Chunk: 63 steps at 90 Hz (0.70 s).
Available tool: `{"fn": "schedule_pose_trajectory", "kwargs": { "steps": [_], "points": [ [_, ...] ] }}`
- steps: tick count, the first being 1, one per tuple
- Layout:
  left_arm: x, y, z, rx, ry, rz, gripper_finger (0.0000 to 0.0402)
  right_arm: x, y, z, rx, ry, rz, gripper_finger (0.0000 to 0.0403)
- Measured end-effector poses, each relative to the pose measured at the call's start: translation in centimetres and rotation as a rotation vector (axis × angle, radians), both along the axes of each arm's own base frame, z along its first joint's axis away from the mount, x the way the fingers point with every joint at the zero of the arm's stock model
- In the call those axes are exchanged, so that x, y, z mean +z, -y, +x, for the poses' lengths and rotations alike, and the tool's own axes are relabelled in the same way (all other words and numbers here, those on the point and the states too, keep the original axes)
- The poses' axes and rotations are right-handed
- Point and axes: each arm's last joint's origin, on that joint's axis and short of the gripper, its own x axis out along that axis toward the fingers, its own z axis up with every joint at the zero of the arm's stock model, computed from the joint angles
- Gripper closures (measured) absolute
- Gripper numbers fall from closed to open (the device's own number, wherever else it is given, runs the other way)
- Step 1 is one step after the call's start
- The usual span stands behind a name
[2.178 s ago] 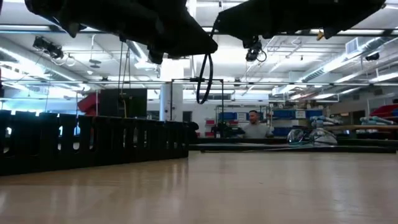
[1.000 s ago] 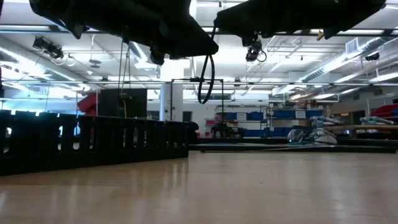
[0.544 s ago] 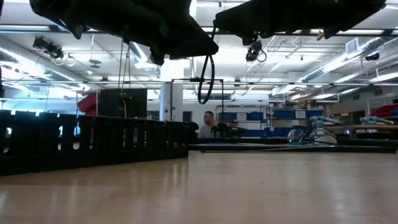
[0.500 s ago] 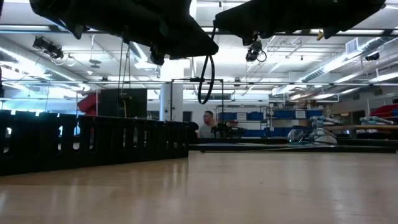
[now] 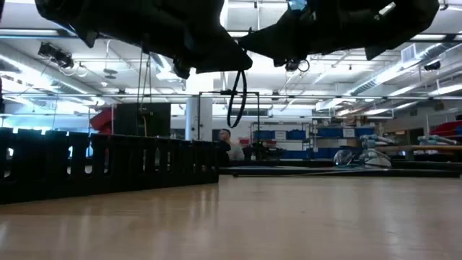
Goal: Ziptie cables
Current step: Insert the black zip tie into the locking head
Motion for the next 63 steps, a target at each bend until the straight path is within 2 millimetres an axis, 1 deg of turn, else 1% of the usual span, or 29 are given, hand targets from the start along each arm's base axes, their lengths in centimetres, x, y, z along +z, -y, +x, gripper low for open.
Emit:
{"fn": "schedule_pose_trajectory", "kwargs": {
  "steps": [24, 63],
  "points": [
    [0.33, 0.02, 0.07, 0.0, 0.025, -0.009, 0.0374, 0.99, 0.07, -0.73, -0.003, -0.006, 0.001, 0.0402],
    [0.28, 0.02, 0.05, 0.001, 0.02, -0.008, 0.0374, 1.05, 0.23, -0.74, -0.015, -0.001, 0.004, 0.0403]
  ]
}}
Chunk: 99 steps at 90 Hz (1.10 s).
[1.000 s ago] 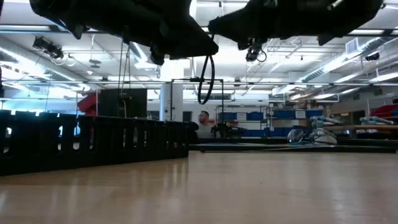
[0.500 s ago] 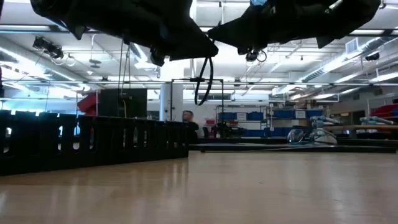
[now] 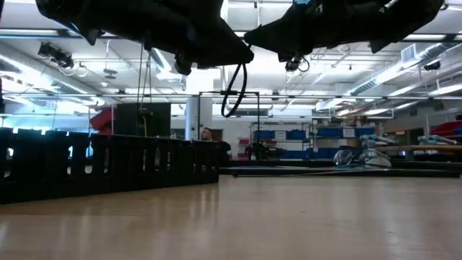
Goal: Ziptie cables
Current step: Insert the black zip tie into the locking head
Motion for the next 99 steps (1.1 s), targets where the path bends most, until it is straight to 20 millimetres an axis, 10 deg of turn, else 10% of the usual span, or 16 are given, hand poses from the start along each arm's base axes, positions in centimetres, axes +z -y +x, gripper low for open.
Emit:
{"fn": "schedule_pose_trajectory", "kwargs": {
  "steps": [67, 99],
  "points": [
    [-0.07, 0.03, -0.01, -0.017, 0.002, 0.004, 0.037, -0.1, 0.11, -0.01, -0.003, -0.011, 0.018, 0.0403],
    [0.76, 0.21, 0.45, -0.024, 0.024, 0.013, 0.0275, -0.72, 0.09, -0.09, 0.007, -0.081, 0.052, 0.0403]
  ]
}}
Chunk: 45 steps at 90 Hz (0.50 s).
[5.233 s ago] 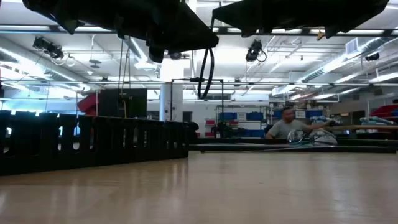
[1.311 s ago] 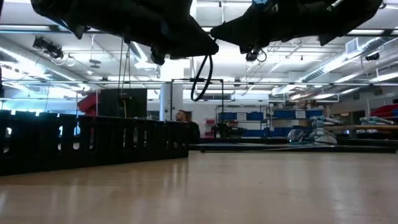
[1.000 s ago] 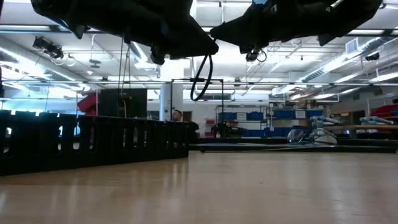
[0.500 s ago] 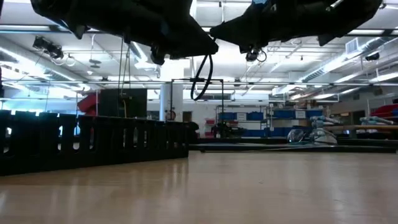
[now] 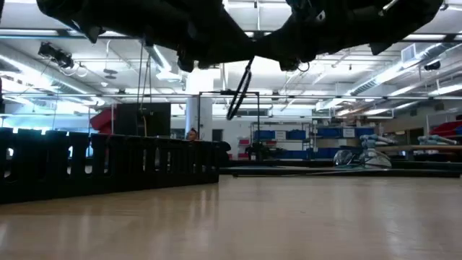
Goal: Ziptie cables
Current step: Insert the black zip tie into the locking head
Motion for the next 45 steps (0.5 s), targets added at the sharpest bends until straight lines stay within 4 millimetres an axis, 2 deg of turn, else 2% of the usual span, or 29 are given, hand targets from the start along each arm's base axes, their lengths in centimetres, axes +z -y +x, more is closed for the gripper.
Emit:
{"fn": "schedule_pose_trajectory", "kwargs": {
  "steps": [17, 45],
  "points": [
    [0.5, 0.2, 0.2, 0.003, -0.006, 0.055, 0.0237, -0.7, 0.3, -0.1, -0.085, -0.074, -0.02, 0.0403],
    [2.8, 0.3, -1.9, 0.133, -0.068, 0.092, 0.0234, -1.5, 1.4, -0.6, -0.23, -0.183, -0.04, 0.0403]
  ]
}}
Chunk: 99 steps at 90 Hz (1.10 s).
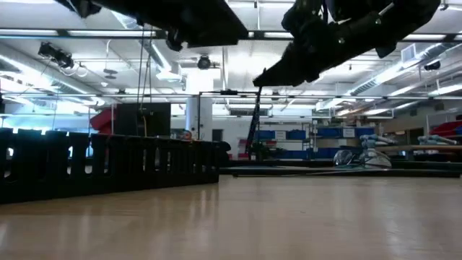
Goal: Ziptie cables
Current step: Insert the black zip tie into the locking head
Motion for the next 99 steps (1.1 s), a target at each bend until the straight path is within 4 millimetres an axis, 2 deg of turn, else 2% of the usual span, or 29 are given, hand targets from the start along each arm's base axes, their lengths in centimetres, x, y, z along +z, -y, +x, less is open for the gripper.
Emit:
{"fn": "schedule_pose_trajectory", "kwargs": {
  "steps": [19, 32, 45, 58, 66, 75, 85, 99],
  "points": [
    [1.1, -0.8, -2.3, 0.08, -0.093, -0.048, 0.0234, 1.8, 0.5, -2.1, -0.144, -0.043, -0.041, 0.0403],
    [1.1, -1.5, -4.1, 0.154, -0.112, -0.064, 0.0234, 3.6, 1.2, -4.6, -0.295, -0.058, -0.038, 0.0403],
    [0.3, -2.2, -5.9, 0.186, -0.096, -0.095, 0.0234, 4.8, 3.1, -6.9, -0.532, -0.022, 0.045, 0.0403],
    [-0.6, -2.6, -6.9, 0.195, -0.062, -0.128, 0.0234, 5.3, 5.5, -7.9, -0.68, 0.011, 0.088, 0.0403],
    [-1.1, -2.7, -7.1, 0.194, -0.066, -0.127, 0.0234, 5.0, 7.4, -8.2, -0.76, -0.006, 0.071, 0.0403],
    [-0.9, -2.6, -7.0, 0.18, -0.048, -0.137, 0.0234, 4.1, 10.0, -8.1, -0.829, -0.056, 0.051, 0.0403],
    [-0.9, -2.6, -7.0, 0.167, -0.059, -0.125, 0.0234, 3.0, 12.7, -7.4, -0.86, -0.037, 0.099, 0.0403],
    [-0.8, -2.5, -6.9, 0.162, -0.061, -0.11, 0.0234, 0.5, 15.8, -6.5, -0.992, 0.023, 0.212, 0.0403]
  ]
}}
